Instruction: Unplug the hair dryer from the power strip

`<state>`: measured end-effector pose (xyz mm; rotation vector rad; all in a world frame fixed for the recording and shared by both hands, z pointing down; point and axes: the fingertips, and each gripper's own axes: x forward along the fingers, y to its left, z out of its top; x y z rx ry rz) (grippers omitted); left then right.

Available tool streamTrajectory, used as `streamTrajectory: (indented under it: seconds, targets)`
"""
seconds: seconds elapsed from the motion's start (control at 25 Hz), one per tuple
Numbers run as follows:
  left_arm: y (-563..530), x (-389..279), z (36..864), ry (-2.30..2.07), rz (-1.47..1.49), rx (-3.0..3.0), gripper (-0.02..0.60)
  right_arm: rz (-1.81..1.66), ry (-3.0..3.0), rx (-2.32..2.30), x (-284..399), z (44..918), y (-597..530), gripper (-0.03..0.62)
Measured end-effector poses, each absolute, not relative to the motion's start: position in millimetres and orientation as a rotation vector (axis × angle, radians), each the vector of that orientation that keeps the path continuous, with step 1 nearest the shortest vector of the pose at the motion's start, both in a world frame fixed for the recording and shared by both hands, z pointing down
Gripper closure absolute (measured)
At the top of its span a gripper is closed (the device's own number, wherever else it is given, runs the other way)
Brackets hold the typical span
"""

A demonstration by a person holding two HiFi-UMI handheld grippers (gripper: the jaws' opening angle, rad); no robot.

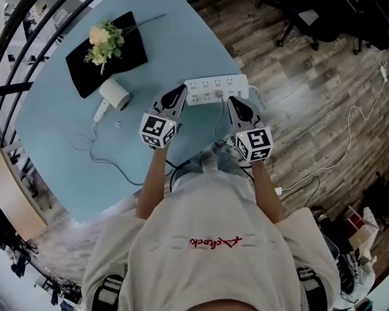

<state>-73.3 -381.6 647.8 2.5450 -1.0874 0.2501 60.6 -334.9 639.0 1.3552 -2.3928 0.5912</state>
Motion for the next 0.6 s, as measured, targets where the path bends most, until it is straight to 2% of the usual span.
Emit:
streamTrajectory:
  seconds: [0.48,0.52,0.56,0.6]
  targets:
    - [-374.2,-55.0,678.8,-0.977,0.358,2.588,0.569,0.609,-2.373,1.346,64.3,650.4,-324.5,0.576]
    - [-373.5,-52.9,680.9,-0.969,0.378,2.598,0.554,0.61,-2.372,1.345,64.6,650.9,-324.1,0.576]
    - [-373.0,-51.2,682.8,-0.964,0.396,2.607,0.482,0.61,-2.372,1.343,64.7,651.2,-323.9,0.576]
    - [-372.7,-49.8,684.5,-0.96,0.409,2.613,0.446,0.611,-2.371,1.341,65.0,651.5,-323.6,0.576]
